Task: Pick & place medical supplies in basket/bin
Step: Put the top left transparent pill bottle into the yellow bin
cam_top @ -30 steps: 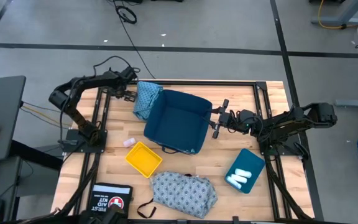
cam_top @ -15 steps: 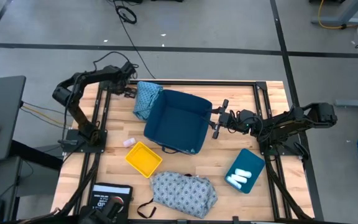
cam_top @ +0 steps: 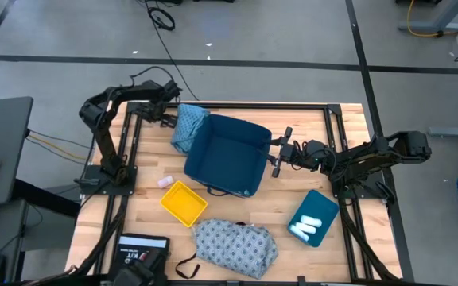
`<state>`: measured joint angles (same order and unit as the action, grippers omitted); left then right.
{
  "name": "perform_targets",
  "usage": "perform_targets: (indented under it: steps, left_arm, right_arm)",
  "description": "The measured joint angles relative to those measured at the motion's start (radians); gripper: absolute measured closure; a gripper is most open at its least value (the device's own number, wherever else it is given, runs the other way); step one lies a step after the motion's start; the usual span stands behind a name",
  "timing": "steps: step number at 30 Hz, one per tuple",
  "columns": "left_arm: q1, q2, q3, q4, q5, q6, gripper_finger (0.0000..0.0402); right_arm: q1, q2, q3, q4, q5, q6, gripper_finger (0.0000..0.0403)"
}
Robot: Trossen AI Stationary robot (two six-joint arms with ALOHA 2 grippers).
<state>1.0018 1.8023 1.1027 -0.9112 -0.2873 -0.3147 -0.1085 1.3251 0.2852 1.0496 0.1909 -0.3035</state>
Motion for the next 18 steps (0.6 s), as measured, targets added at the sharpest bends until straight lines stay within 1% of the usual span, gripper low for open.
perform_targets:
  steps: [4,6,9,13,16,18]
  left_arm:
    - [-0.015,0.0,0.002,0.013,-0.011,0.021,0.0194]
    - [-0.03,-0.005,0.013,-0.012,-0.016,0.061,0.0196]
    - [-0.073,-0.016,0.035,-0.042,-0.038,0.178,0.0193]
    - [-0.126,-0.023,0.062,-0.05,-0.128,0.345,0.0181]
    - [-0.115,-0.023,0.081,-0.048,-0.174,0.377,0.017]
    - [-0.079,-0.023,0.096,-0.047,-0.177,0.335,0.0163]
  right_arm:
    - [0.0,0.0,0.0,-0.001,0.0,0.0,0.0227]
    - [0.0,0.0,0.0,-0.005,-0.001,0.0,0.0227]
    - [0.0,0.0,0.0,-0.027,-0.007,-0.002,0.0227]
    - [0.0,0.0,0.0,-0.04,-0.007,-0.007,0.0227]
    - [0.0,0.0,0.0,-0.039,-0.007,-0.002,0.0226]
    - [0.0,0.0,0.0,-0.04,-0.007,0.0,0.0227]
